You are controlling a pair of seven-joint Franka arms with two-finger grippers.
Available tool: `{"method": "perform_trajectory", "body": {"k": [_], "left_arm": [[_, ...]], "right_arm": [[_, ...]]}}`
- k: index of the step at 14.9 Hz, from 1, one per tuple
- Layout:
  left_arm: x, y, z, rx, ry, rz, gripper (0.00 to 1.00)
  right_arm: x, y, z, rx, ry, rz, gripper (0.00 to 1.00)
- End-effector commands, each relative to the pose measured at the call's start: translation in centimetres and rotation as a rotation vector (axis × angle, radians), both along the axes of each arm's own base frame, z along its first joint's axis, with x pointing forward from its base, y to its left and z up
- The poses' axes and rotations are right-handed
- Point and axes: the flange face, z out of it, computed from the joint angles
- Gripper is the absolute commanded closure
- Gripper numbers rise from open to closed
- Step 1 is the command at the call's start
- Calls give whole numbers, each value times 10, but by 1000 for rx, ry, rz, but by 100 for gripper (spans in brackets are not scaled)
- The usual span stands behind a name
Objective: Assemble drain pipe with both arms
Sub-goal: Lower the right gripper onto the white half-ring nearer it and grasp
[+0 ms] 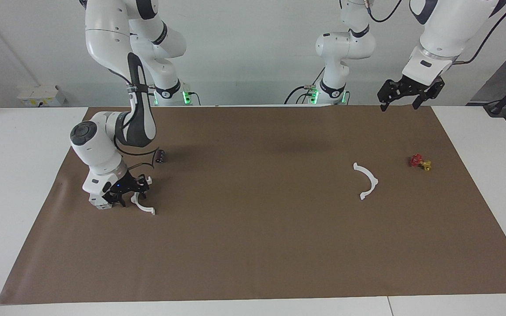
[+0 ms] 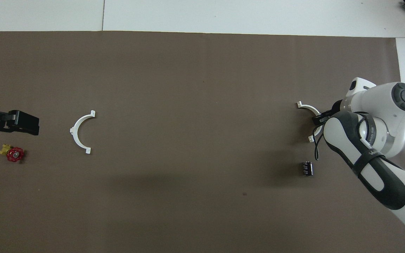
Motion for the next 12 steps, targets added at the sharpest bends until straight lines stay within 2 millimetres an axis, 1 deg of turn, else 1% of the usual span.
{"method": "perform_trajectory", "body": {"k": [1,4,5,6,7,10,11,12], "left_arm": [[-4,0,4,-13,-15,2,0],[-3,0,4,-14,-17,2,0],[-4,0,4,-13,-16,2,0],[-3,0,4,-14,-17,2,0],[-3,0,4,-14,-17,2,0],[-4,0,4,-13,-15,2,0],[-3,0,4,-14,-17,2,0],[-3,0,4,-14,-17,2,0]], "right_arm": [[0,-5,4,19,-23,9,100],[2,0,6,24,-23,-48,100],[5,3,10,26,-28,-50,100],[8,5,18,30,-29,-55,100],[13,13,30,37,-21,-72,100],[33,24,79,47,26,-246,100],[37,38,93,51,46,-293,100],[39,50,103,42,61,-339,100]]}}
